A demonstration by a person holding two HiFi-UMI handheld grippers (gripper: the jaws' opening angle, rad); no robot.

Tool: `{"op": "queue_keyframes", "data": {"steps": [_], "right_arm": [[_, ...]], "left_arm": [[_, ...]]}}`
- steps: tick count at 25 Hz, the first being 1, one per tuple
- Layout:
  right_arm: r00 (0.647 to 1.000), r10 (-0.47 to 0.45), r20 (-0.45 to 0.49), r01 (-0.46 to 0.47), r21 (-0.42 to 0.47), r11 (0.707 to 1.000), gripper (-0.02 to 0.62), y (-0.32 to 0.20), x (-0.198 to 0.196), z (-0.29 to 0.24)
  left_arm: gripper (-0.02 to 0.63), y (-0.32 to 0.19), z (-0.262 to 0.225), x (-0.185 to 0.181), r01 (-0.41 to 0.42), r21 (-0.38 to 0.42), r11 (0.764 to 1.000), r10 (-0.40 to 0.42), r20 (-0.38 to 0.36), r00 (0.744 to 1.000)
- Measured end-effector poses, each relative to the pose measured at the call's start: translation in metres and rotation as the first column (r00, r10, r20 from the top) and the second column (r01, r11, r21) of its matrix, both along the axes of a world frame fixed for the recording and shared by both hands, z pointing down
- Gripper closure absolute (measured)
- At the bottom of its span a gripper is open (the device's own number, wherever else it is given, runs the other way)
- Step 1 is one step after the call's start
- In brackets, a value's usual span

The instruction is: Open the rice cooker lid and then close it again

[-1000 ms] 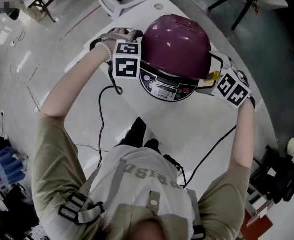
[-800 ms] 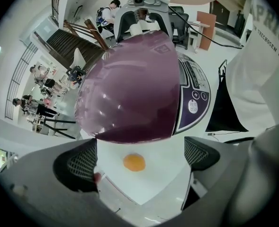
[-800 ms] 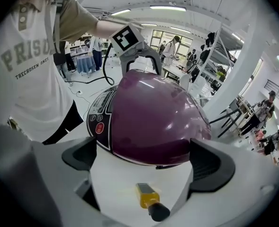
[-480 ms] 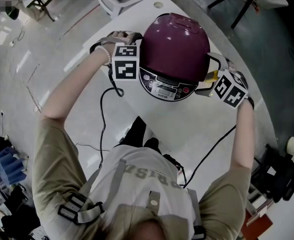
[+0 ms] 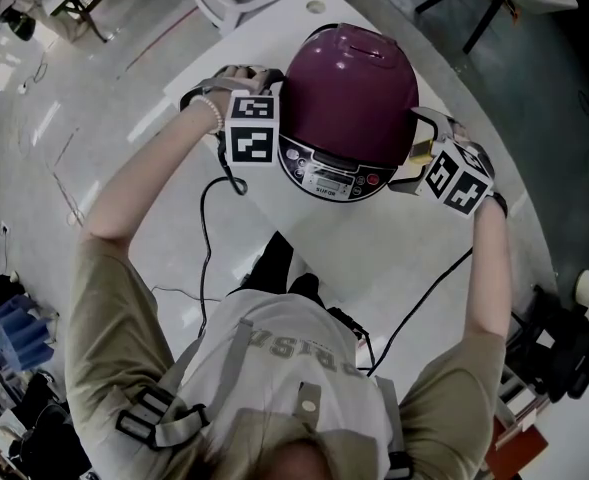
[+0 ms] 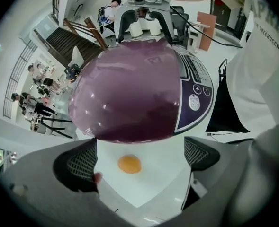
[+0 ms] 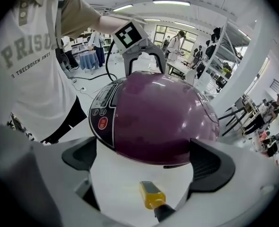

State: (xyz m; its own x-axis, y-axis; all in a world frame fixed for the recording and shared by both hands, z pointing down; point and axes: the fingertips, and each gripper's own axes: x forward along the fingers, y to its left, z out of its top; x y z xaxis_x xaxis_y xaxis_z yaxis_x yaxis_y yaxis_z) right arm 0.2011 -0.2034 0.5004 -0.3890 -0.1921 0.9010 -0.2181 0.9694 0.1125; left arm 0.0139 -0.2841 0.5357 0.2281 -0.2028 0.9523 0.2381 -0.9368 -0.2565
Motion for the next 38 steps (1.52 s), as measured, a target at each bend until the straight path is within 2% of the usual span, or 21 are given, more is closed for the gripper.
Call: {"op": "queue_keyframes", "data": {"steps": [19,26,32,38], "right_arm": [[1.0,-0.012,-0.009,0.012,-0.009,1.0,0.014,0.001,-0.001,0.007],[0.999,-0.022,-0.033,0.022,-0.008,1.0,0.014,0.003,-0.001,0.009],[0.994,-0.053,-0.101,0.05,-0.024,0.998,0.014,0.005,0.002,0.012],[0.993,-0.057,-0.105,0.055,-0.023,0.998,0.014,0.005,0.0,0.014]], "left_arm": [[0.021,-0.003,0.01,-0.002,-0.03,0.053,0.998,0.028,0.03,0.999],[0.021,-0.004,0.011,-0.004,-0.053,0.076,0.996,0.048,0.069,0.996],[0.021,-0.005,0.012,-0.008,-0.096,0.085,0.992,0.083,0.147,0.986],[0.021,-0.006,0.013,-0.012,-0.111,0.086,0.99,0.094,0.18,0.979]]}}
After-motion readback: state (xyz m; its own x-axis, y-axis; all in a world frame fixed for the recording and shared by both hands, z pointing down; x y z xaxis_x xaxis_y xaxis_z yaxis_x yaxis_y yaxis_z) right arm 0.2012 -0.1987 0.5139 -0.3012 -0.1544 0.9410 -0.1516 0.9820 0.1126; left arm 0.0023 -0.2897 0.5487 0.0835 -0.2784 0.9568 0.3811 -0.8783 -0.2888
